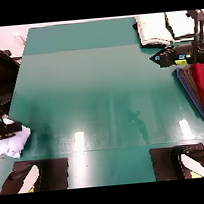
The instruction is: Fold the shirts.
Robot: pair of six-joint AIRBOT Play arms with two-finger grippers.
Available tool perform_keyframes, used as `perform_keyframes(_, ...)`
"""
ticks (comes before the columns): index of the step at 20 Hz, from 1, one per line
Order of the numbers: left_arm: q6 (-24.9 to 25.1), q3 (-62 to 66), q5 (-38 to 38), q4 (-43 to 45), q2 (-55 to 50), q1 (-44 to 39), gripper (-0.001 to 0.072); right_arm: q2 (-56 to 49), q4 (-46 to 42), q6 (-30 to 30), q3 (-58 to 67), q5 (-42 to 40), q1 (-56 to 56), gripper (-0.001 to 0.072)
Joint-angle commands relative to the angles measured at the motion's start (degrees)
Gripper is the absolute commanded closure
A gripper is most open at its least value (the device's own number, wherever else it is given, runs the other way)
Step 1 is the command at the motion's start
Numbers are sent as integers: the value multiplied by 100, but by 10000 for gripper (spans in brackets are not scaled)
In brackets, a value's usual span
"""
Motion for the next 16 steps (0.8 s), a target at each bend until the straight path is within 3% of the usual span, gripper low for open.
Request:
perform_keyframes(1, 17, 1279, 55, -868, 92, -350, 684, 125, 39, 22, 105, -313, 2, 694)
perform_keyframes(4, 0, 2758, 522, -1414, 81, -1445, 685, 155, 33, 168, 673, -415, 2, 694)
perform_keyframes(7, -44, 3604, 1351, -1513, -37, -2732, 686, 13, 28, 168, 1419, -413, 2, 694)
perform_keyframes(9, -50, 4085, 1515, -1513, -380, -3488, 686, -149, 28, 168, 1880, -396, 2, 694)
perform_keyframes(12, 37, 4802, 1517, -1513, -1290, -4623, 686, -439, 22, 168, 2522, -306, 2, 694)
perform_keyframes(16, 562, 5639, 1532, -1519, -2914, -5960, 683, -798, 17, 168, 3132, -13, 2, 694)
